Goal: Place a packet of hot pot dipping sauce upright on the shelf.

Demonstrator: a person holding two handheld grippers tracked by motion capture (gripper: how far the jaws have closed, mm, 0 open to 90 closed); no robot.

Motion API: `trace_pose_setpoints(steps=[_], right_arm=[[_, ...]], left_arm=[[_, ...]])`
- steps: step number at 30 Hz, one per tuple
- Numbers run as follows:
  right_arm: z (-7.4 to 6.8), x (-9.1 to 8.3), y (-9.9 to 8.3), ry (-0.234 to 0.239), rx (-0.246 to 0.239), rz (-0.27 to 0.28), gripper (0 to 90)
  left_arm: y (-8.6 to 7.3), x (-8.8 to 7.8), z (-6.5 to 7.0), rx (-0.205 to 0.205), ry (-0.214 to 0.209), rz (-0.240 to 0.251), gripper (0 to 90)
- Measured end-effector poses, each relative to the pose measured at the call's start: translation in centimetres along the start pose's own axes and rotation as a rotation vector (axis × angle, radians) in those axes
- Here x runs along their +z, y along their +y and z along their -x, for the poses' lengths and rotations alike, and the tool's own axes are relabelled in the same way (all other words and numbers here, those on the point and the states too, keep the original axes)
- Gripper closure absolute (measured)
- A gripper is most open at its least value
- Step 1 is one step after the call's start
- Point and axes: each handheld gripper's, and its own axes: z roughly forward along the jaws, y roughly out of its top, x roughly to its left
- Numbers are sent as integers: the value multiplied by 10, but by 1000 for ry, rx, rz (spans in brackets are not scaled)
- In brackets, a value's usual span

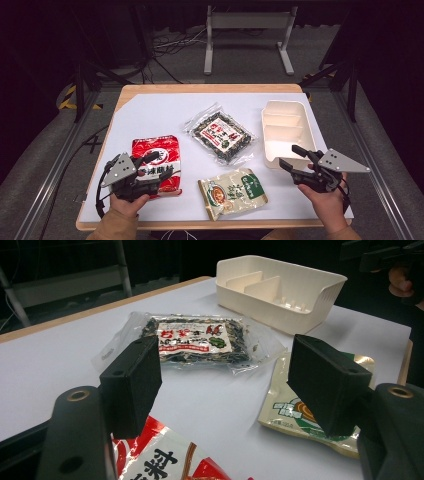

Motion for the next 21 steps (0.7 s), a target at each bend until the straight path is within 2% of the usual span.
trace_pose_setpoints(steps=[12,17,21], right_arm=[[-4,0,3,-5,-43,-12,357],[-11,1,6,-15,-98,-60,366],[-18,1,9,2,-122,-72,360]], left_arm=[[0,-1,-1,-7,6,-5,298],[0,0,0,-6,9,-8,298],[0,1,0,-7,10,-14,298]])
